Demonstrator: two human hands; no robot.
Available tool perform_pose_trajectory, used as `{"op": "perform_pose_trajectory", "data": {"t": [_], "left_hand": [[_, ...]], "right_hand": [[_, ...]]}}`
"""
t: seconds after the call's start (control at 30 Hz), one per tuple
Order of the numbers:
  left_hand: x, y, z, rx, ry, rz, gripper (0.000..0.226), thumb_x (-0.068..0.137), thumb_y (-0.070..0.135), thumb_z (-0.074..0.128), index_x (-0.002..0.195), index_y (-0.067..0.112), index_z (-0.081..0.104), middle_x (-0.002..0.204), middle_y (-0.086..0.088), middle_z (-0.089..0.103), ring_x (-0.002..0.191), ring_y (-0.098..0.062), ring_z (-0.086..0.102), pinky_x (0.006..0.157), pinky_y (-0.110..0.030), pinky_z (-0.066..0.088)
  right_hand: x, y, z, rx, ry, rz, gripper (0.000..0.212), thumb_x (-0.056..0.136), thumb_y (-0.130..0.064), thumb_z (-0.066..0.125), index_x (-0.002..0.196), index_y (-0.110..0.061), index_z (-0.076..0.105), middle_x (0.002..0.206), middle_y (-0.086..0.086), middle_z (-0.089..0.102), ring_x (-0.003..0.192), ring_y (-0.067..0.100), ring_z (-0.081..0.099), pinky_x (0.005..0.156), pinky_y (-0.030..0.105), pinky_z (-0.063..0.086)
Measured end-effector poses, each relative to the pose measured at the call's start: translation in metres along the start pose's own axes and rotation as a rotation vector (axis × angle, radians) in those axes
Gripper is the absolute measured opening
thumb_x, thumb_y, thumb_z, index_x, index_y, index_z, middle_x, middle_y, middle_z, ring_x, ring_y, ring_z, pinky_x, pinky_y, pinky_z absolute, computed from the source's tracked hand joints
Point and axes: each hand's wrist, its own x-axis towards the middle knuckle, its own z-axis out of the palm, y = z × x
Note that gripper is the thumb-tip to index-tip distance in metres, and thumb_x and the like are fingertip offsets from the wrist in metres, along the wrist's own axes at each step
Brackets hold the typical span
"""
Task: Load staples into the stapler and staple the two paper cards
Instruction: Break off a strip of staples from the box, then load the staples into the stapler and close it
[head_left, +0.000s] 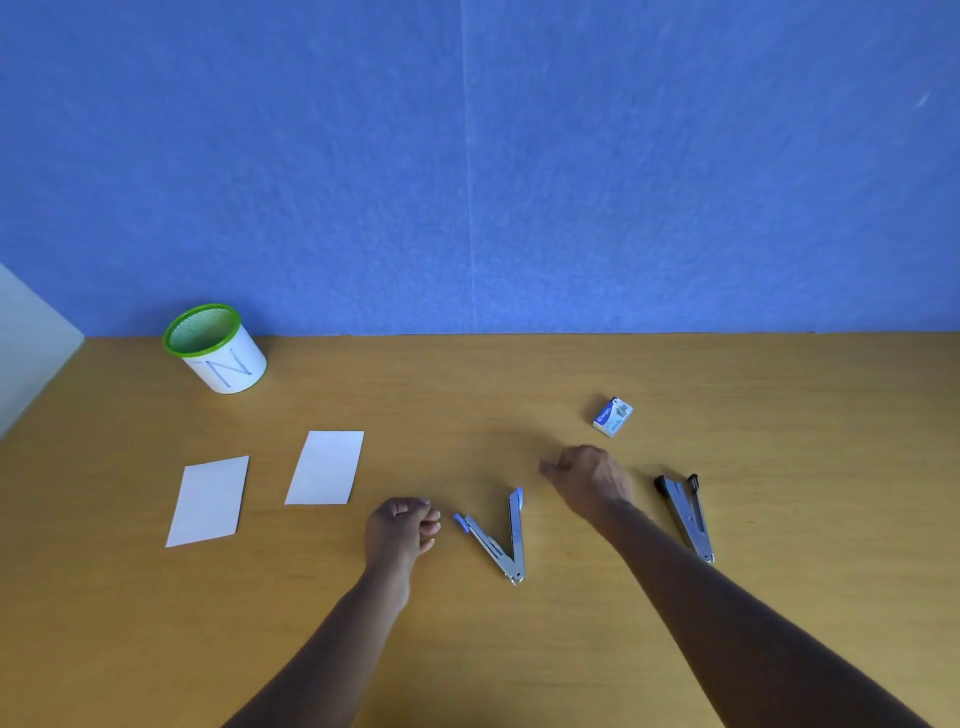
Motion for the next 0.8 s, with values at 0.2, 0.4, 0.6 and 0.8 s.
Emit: {"op": "perform_pose_trajectory", "data": {"t": [0.2,0.4,0.6,0.8], "left_hand": [[-0.013,-0.010,-0.003,-0.028,-0.021,-0.027,0.016,0.092,0.007,0.053,0.076,0.011,0.056,0.075,-0.005,0.063,0.065,-0.015,0.058,0.061,-0.024,0.047],[-0.027,-0.019,-0.010,-0.037,-0.049,-0.041,0.015,0.091,0.006,0.053,0.077,0.010,0.056,0.074,-0.006,0.063,0.063,-0.016,0.058,0.061,-0.025,0.047],[-0.035,-0.020,-0.012,-0.034,-0.122,-0.067,0.013,0.092,0.010,0.055,0.080,0.008,0.056,0.074,-0.007,0.061,0.062,-0.018,0.056,0.059,-0.025,0.047],[-0.053,-0.016,-0.009,-0.025,-0.277,0.051,0.021,0.087,0.031,0.063,0.088,0.009,0.063,0.080,-0.004,0.067,0.075,-0.019,0.063,0.064,-0.027,0.050]], "right_hand": [[-0.030,-0.028,0.025,-0.062,-0.270,0.026,0.040,0.081,-0.060,0.054,0.071,-0.021,0.053,0.080,-0.001,0.057,0.087,0.021,0.057,0.070,0.027,0.042],[-0.051,-0.035,0.034,-0.053,-0.238,0.060,0.014,0.087,-0.027,0.051,0.079,-0.016,0.050,0.088,0.004,0.058,0.085,0.022,0.056,0.069,0.026,0.040],[-0.067,-0.035,0.036,0.222,-0.216,0.153,0.033,0.084,-0.023,0.052,0.054,-0.017,0.040,0.059,-0.003,0.043,0.061,0.019,0.047,0.046,0.022,0.031],[-0.082,-0.044,0.036,0.424,-0.165,0.169,0.031,0.081,-0.027,0.057,0.055,-0.013,0.046,0.061,0.001,0.050,0.065,0.020,0.048,0.046,0.021,0.032]]}}
